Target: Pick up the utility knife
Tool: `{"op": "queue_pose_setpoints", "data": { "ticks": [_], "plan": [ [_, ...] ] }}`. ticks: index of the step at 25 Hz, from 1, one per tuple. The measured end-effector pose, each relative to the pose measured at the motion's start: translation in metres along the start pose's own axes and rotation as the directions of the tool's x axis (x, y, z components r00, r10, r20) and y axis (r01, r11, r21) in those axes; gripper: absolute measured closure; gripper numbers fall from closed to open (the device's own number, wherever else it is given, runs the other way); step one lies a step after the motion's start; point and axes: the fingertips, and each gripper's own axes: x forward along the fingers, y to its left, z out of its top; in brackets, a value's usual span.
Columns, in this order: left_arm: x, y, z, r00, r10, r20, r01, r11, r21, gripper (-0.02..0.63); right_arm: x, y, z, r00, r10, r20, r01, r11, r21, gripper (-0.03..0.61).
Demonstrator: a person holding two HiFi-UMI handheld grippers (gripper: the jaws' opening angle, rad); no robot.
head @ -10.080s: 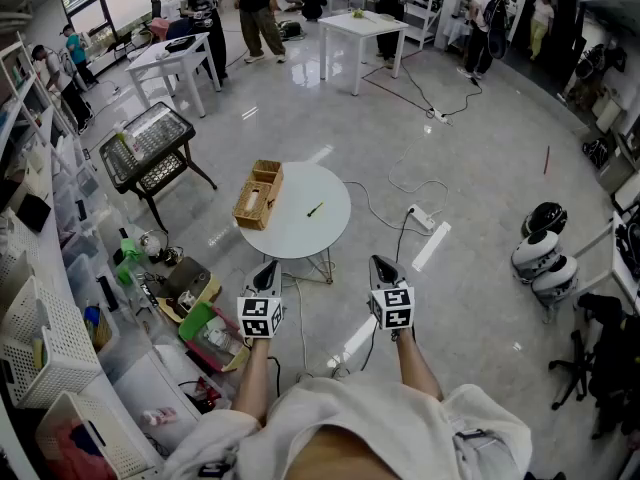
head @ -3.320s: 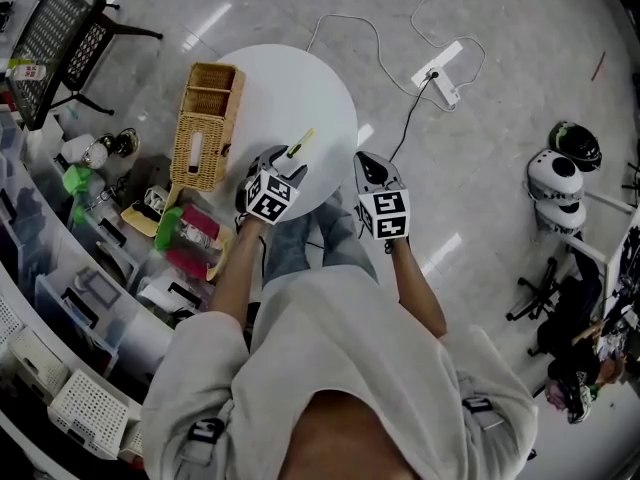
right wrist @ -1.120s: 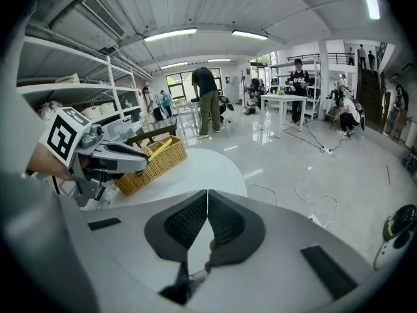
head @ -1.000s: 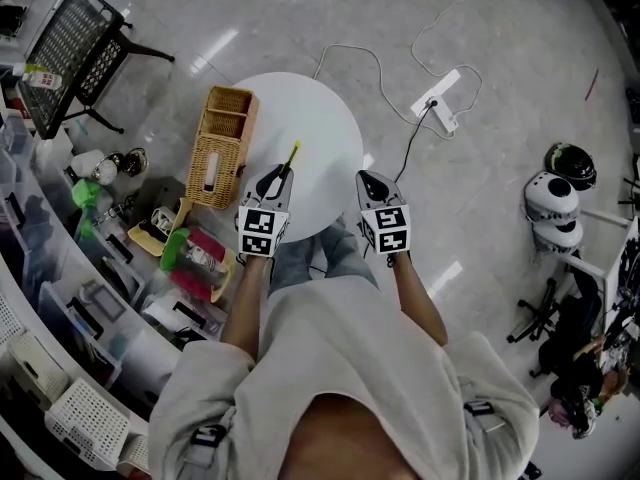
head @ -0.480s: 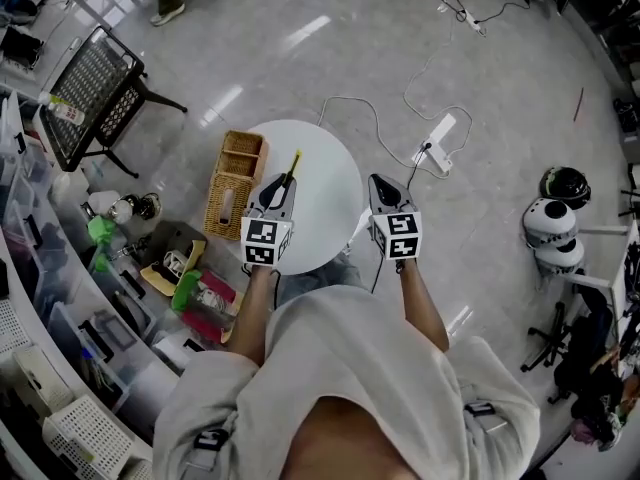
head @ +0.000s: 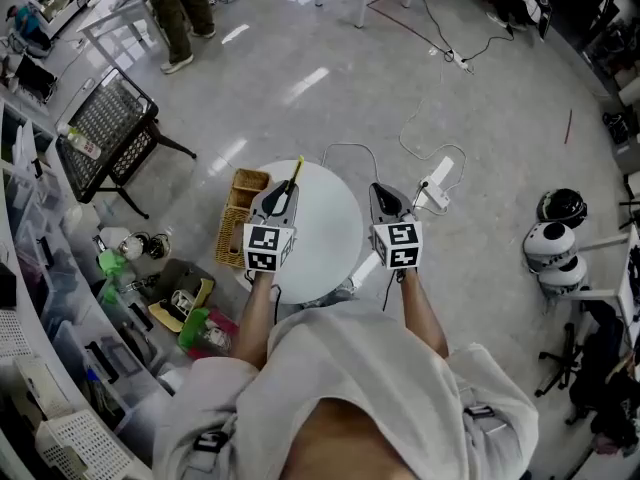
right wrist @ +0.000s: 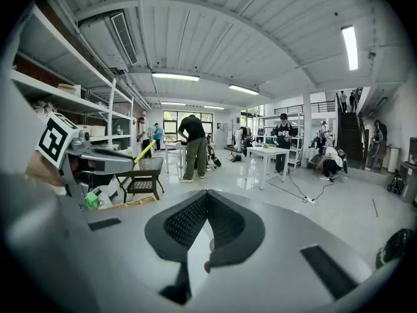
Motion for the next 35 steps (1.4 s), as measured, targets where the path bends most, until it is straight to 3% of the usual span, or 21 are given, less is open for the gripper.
{"op": "queue_pose_setpoints", "data": {
  "ticks": [11, 35],
  "plan": [
    [-0.01, 0.002, 0.023, 0.999, 0.017, 0.05, -0.019, 1.0, 0.023, 0.54, -0.007, 0.0, 0.027, 0.998, -0.012, 0.065, 0.014, 1.0, -0.024, 0.548],
    [-0.011, 0.002, 0.021, 0.998, 0.034, 0.05, -0.035, 0.999, 0.015, 0.54, -0.008, 0.001, 0.014, 0.999, -0.014, 0.044, 0.014, 1.0, -0.011, 0.548]
  ]
}}
